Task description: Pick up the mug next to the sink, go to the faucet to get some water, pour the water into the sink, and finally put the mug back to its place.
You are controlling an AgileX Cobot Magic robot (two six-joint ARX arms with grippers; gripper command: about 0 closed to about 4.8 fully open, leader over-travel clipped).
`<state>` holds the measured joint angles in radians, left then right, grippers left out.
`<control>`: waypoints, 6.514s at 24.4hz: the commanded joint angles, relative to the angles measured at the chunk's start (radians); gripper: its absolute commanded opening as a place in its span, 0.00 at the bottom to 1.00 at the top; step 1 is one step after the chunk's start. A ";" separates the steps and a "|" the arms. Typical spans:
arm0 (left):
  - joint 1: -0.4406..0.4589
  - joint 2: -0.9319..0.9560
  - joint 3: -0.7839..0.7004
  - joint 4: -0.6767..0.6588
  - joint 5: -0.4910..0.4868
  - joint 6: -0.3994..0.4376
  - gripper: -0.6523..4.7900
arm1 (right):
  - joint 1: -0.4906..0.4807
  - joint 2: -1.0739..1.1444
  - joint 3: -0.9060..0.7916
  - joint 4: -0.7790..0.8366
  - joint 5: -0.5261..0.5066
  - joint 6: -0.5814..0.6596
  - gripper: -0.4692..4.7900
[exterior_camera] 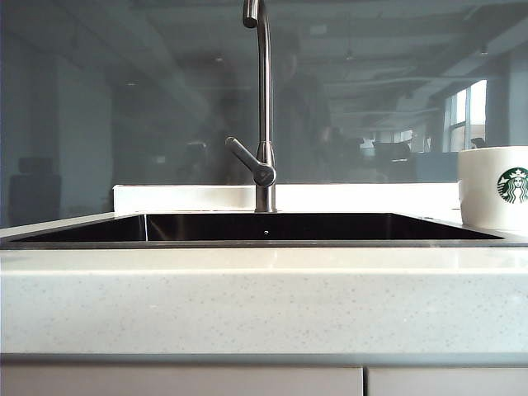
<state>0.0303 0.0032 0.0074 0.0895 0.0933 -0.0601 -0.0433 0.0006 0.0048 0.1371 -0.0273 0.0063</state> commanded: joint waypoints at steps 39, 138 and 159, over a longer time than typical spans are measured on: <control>-0.001 1.041 0.523 0.504 0.990 -0.071 0.11 | 0.000 0.004 0.009 0.029 0.205 0.224 0.08; 0.023 1.717 0.918 0.808 0.953 0.116 0.11 | 0.379 2.056 1.921 0.018 -0.182 0.151 0.08; -0.053 2.466 1.814 0.747 0.958 -0.009 0.19 | 0.392 2.050 1.995 0.016 -0.246 0.182 0.08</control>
<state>-0.0109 2.4565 1.8004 0.8394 1.0454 -0.0605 0.3485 2.0724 1.9869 0.0982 -0.2691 0.1547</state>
